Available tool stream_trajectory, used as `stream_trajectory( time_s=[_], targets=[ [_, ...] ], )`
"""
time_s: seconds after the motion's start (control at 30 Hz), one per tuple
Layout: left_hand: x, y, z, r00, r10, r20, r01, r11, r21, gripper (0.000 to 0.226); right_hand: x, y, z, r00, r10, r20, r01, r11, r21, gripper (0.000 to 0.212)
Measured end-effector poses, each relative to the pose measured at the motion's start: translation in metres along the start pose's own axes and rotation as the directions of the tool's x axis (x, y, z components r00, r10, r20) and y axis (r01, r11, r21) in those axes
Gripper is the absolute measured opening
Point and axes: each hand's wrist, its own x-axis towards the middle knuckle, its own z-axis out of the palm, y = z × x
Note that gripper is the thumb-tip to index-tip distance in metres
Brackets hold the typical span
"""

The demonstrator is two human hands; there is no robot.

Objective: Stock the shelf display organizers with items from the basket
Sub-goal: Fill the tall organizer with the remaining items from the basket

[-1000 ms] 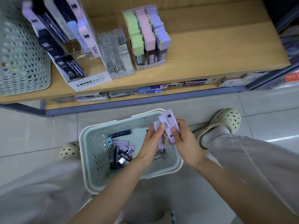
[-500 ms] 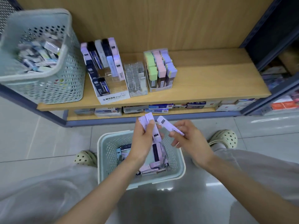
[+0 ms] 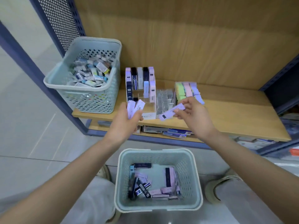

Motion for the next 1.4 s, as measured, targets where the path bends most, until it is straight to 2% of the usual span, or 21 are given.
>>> stream_trajectory(
  time_s=[0.13, 0.2, 0.3, 0.5, 0.67, 0.77, 0.9, 1.03, 1.2, 1.23, 1.27, 1.33, 1.4],
  targets=[
    [0.019, -0.006, -0.020, 0.993, -0.111, -0.026, 0.110, 0.993, -0.049, 0.021, 0.045, -0.015, 0.019, 0.994, -0.109, -0.013, 0.105, 0.980, -0.167, 0.006],
    [0.027, -0.009, -0.029, 0.997, -0.074, -0.027, 0.073, 0.996, -0.043, 0.021, 0.065, -0.022, 0.029, 0.982, -0.189, -0.017, 0.178, 0.947, -0.267, 0.013],
    [0.035, -0.012, -0.040, 0.999, -0.005, -0.037, 0.004, 1.000, -0.024, 0.017, 0.092, -0.029, 0.042, 0.967, -0.254, 0.007, 0.239, 0.901, -0.361, 0.011],
    [0.053, -0.017, -0.050, 0.995, 0.034, -0.095, -0.034, 0.999, -0.001, 0.025, 0.131, -0.023, 0.065, 0.966, -0.251, 0.064, 0.250, 0.839, -0.484, 0.008],
    [0.061, -0.022, -0.051, 0.995, 0.023, -0.097, -0.026, 0.999, -0.035, 0.010, 0.142, -0.014, 0.078, 0.959, -0.223, 0.174, 0.283, 0.727, -0.626, 0.015],
    [0.065, -0.024, -0.051, 0.996, 0.026, -0.087, -0.029, 0.999, -0.040, 0.009, 0.149, -0.013, 0.082, 0.954, -0.221, 0.205, 0.300, 0.639, -0.708, 0.018],
    [0.070, -0.026, -0.050, 0.997, 0.010, -0.082, -0.015, 0.998, -0.065, 0.012, 0.155, -0.014, 0.089, 0.946, -0.252, 0.204, 0.313, 0.542, -0.780, 0.023],
    [0.072, -0.025, -0.048, 0.997, 0.006, -0.071, -0.013, 0.994, -0.108, 0.010, 0.160, -0.015, 0.094, 0.948, -0.281, 0.152, 0.278, 0.493, -0.824, 0.019],
    [0.068, -0.024, -0.046, 0.996, -0.016, -0.083, 0.007, 0.994, -0.108, 0.009, 0.152, -0.020, 0.100, 0.937, -0.284, 0.202, 0.301, 0.367, -0.880, 0.031],
    [0.068, -0.024, -0.046, 0.996, -0.033, -0.084, 0.023, 0.993, -0.120, 0.006, 0.147, -0.022, 0.100, 0.932, -0.287, 0.220, 0.321, 0.377, -0.869, 0.036],
    [0.067, -0.023, -0.046, 0.995, -0.060, -0.080, 0.049, 0.990, -0.134, 0.002, 0.139, -0.027, 0.098, 0.931, -0.287, 0.225, 0.337, 0.439, -0.833, 0.040],
    [0.065, -0.023, -0.044, 0.993, -0.096, -0.070, 0.084, 0.985, -0.151, 0.012, 0.121, -0.037, 0.094, 0.926, -0.291, 0.239, 0.371, 0.595, -0.713, 0.044],
    [0.062, -0.024, -0.044, 0.995, -0.084, -0.058, 0.076, 0.987, -0.141, 0.014, 0.100, -0.048, 0.087, 0.878, -0.348, 0.329, 0.479, 0.627, -0.615, 0.048]
  ],
)
